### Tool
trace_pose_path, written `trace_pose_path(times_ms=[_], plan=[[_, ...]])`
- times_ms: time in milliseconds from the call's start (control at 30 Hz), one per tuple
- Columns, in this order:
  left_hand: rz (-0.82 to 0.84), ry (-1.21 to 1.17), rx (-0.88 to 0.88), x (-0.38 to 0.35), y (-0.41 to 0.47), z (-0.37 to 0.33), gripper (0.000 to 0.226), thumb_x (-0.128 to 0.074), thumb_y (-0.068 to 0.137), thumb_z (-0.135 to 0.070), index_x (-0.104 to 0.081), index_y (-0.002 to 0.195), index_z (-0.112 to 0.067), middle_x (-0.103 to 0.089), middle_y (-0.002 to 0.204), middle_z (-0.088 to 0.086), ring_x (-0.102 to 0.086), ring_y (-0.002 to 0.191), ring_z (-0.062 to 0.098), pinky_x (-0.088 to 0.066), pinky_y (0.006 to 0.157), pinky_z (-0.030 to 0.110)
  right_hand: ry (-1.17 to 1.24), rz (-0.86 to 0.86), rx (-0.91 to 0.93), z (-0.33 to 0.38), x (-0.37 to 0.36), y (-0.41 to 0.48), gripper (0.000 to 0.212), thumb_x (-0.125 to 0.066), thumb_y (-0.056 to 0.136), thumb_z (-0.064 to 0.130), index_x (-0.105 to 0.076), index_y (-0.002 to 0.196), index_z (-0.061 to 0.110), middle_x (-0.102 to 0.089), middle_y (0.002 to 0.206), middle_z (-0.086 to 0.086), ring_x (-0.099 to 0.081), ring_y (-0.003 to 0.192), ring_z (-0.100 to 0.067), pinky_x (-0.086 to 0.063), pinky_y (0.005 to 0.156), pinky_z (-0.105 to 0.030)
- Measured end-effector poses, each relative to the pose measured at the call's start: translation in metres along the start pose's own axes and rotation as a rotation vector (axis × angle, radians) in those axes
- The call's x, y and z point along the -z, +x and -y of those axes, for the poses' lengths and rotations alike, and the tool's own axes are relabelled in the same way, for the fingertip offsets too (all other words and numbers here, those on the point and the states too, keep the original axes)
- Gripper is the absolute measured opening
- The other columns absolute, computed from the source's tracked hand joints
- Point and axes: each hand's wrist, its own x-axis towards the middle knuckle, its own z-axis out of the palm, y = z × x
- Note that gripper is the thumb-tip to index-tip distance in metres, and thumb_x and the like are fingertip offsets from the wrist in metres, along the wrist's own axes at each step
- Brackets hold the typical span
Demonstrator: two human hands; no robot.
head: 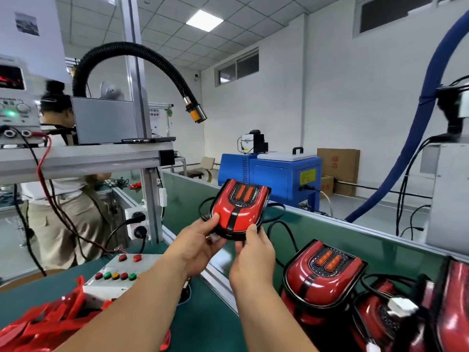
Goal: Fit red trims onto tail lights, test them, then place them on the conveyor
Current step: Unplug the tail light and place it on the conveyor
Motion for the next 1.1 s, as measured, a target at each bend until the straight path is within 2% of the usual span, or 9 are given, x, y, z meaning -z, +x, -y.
trace_pose_path(times_ms=[67,167,267,400,533,633,800,933,1100], plan=[[0.061,0.046,0.003,-0.015,-0.011,0.005,0.017,-0.061,0.092,-0.015,-0.063,0.106,-0.006,-0.075,0.086,0.005,-0.072,0.074,0.012,-0.058,0.060,0.024,0.088,-0.007,0.011,0.014,0.015,-0.015,0.023,-0.046,0.103,0.010,-0.066,0.112,0.011,-0.076,0.093,0.002,-0.070,0.080,-0.003,-0.049,0.078,-0.020],[0.128,0.051,0.019,-0.040,-0.027,0.018,0.032,-0.063,0.090,-0.016,-0.055,0.120,-0.006,-0.074,0.094,0.006,-0.071,0.077,0.014,-0.060,0.067,0.028,0.162,-0.016,0.054,0.039,0.037,-0.037,0.023,-0.047,0.102,0.013,-0.066,0.114,0.010,-0.076,0.094,0.001,-0.069,0.078,-0.003,-0.050,0.070,-0.016],[0.170,0.054,0.059,-0.065,-0.039,0.036,0.040,-0.066,0.089,-0.016,-0.052,0.125,-0.006,-0.072,0.110,0.012,-0.071,0.085,0.019,-0.060,0.070,0.031,0.225,-0.118,0.093,0.060,0.056,-0.050,0.022,-0.050,0.101,0.016,-0.067,0.115,0.012,-0.074,0.105,-0.002,-0.067,0.090,-0.008,-0.049,0.080,-0.020],[0.189,0.082,0.112,-0.094,-0.051,0.060,0.041,-0.067,0.090,-0.015,-0.049,0.127,-0.009,-0.074,0.105,0.012,-0.073,0.079,0.018,-0.059,0.062,0.029,0.331,-0.252,0.136,0.078,0.077,-0.055,0.018,-0.050,0.101,0.014,-0.066,0.108,0.012,-0.075,0.098,-0.003,-0.069,0.082,-0.008,-0.055,0.075,-0.019],[0.198,0.143,0.181,-0.106,-0.057,0.077,0.046,-0.065,0.092,-0.015,-0.044,0.133,-0.009,-0.070,0.110,0.015,-0.073,0.076,0.021,-0.058,0.059,0.029,0.394,-0.352,0.112,0.083,0.092,-0.056,0.023,-0.049,0.102,0.015,-0.060,0.119,0.006,-0.070,0.099,-0.008,-0.066,0.090,-0.014,-0.051,0.082,-0.027],[0.219,0.163,0.243,-0.111,-0.059,0.082,0.037,-0.064,0.093,-0.013,-0.049,0.125,-0.004,-0.071,0.101,0.015,-0.072,0.073,0.022,-0.058,0.057,0.030,0.437,-0.390,0.101,0.086,0.098,-0.058,0.028,-0.050,0.102,0.018,-0.057,0.126,0.005,-0.068,0.096,-0.005,-0.065,0.091,-0.012,-0.048,0.084,-0.029],[0.232,0.258,0.304,-0.114,-0.060,0.081,0.026,-0.063,0.094,-0.013,-0.057,0.115,0.000,-0.074,0.096,0.014,-0.073,0.078,0.022,-0.058,0.060,0.028,0.476,-0.410,0.094,0.083,0.103,-0.059,0.032,-0.049,0.102,0.020,-0.055,0.128,0.003,-0.066,0.093,-0.002,-0.062,0.086,-0.009,-0.045,0.097,-0.032],[0.206,0.347,0.306,-0.121,-0.060,0.080,0.021,-0.063,0.095,-0.012,-0.059,0.111,0.001,-0.076,0.079,0.009,-0.074,0.066,0.018,-0.056,0.053,0.025,0.489,-0.446,0.084,0.082,0.105,-0.057,0.026,-0.048,0.102,0.026,-0.053,0.119,0.007,-0.063,0.095,-0.002,-0.059,0.089,-0.009,-0.042,0.103,-0.033],[0.177,0.520,0.215,-0.130,-0.055,0.086,0.013,-0.064,0.095,-0.015,-0.066,0.099,-0.003,-0.076,0.089,0.009,-0.073,0.075,0.017,-0.058,0.060,0.026,0.473,-0.491,0.070,0.082,0.109,-0.051,0.024,-0.049,0.102,0.031,-0.056,0.103,0.009,-0.065,0.099,-0.004,-0.062,0.091,-0.010,-0.045,0.098,-0.030]])
